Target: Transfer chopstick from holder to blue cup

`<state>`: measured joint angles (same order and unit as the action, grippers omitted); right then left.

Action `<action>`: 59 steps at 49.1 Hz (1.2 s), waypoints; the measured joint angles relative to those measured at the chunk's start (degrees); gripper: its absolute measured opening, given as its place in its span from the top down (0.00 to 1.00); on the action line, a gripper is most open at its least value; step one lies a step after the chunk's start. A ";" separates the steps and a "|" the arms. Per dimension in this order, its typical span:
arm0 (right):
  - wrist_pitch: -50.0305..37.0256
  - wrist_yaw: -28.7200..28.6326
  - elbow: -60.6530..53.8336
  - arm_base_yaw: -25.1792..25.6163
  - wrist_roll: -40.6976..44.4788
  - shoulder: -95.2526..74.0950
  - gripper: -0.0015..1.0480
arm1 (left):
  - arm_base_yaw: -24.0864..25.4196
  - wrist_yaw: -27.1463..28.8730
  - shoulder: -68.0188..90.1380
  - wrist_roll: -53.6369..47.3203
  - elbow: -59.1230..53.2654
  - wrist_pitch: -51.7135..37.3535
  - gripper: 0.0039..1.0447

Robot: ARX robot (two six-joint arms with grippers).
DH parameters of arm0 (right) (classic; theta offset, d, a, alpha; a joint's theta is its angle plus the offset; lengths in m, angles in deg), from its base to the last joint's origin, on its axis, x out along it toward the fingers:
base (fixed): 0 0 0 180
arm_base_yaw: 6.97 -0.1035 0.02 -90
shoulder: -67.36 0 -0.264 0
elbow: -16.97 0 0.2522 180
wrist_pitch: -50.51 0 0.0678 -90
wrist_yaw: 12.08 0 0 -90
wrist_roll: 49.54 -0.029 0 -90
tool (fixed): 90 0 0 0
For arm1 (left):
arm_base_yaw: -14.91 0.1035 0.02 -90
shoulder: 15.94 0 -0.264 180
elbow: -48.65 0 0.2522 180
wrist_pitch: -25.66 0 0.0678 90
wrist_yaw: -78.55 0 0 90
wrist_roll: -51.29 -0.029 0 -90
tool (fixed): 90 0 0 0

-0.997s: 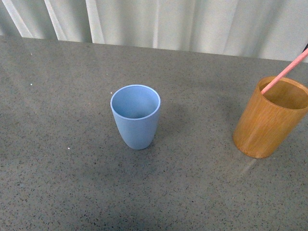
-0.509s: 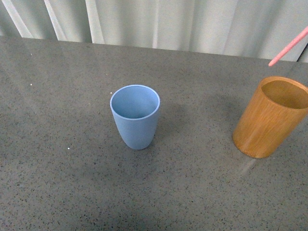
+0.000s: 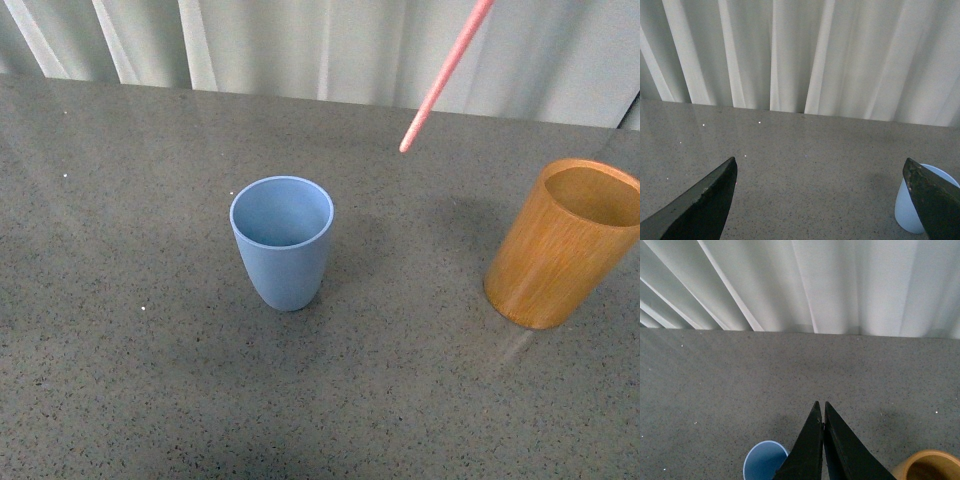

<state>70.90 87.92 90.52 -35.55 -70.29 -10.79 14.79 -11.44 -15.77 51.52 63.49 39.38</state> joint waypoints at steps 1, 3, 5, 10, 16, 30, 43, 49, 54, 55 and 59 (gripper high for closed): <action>0.02 -0.11 0.28 -0.09 0.00 -0.39 0.99 | 0.00 0.00 0.00 0.00 0.00 0.00 0.06; 0.15 -0.50 1.55 -0.42 0.17 -2.01 0.99 | 0.00 0.00 0.00 0.00 0.00 0.00 0.06; 0.46 -0.72 2.95 -0.79 0.68 -3.50 0.99 | 0.00 0.00 0.00 0.00 0.00 0.00 0.06; 1.55 -1.18 7.74 -2.03 1.88 -7.63 0.99 | 0.00 0.00 0.00 0.00 0.00 0.00 0.06; 2.25 -2.10 11.34 -3.50 2.97 -10.43 0.99 | 0.00 0.00 0.00 0.00 0.00 0.00 0.06; 3.06 -2.95 13.79 -5.90 3.96 -13.94 0.99 | 0.00 0.00 0.00 0.00 0.00 0.00 0.06; 2.78 -3.02 13.66 -7.10 3.98 -15.19 0.99 | 0.00 0.00 0.00 0.00 0.00 0.00 0.06; 1.57 -3.52 12.74 -7.39 3.96 -16.00 0.99 | 0.00 0.00 0.00 0.00 0.00 0.00 0.06; 0.50 -3.96 11.82 -7.48 3.87 -16.92 0.99 | 0.00 0.00 0.00 0.00 0.00 0.00 0.06; 0.31 -3.96 11.67 -7.48 3.87 -17.16 0.99 | 0.00 0.00 0.00 0.00 0.00 0.00 0.06; -0.20 -4.15 11.23 -7.48 3.80 -17.94 0.99 | 0.00 0.00 0.00 0.00 -0.02 0.00 0.06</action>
<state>70.71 83.77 101.75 -43.02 -66.49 -28.73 14.79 -11.44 -15.77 51.52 63.47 39.38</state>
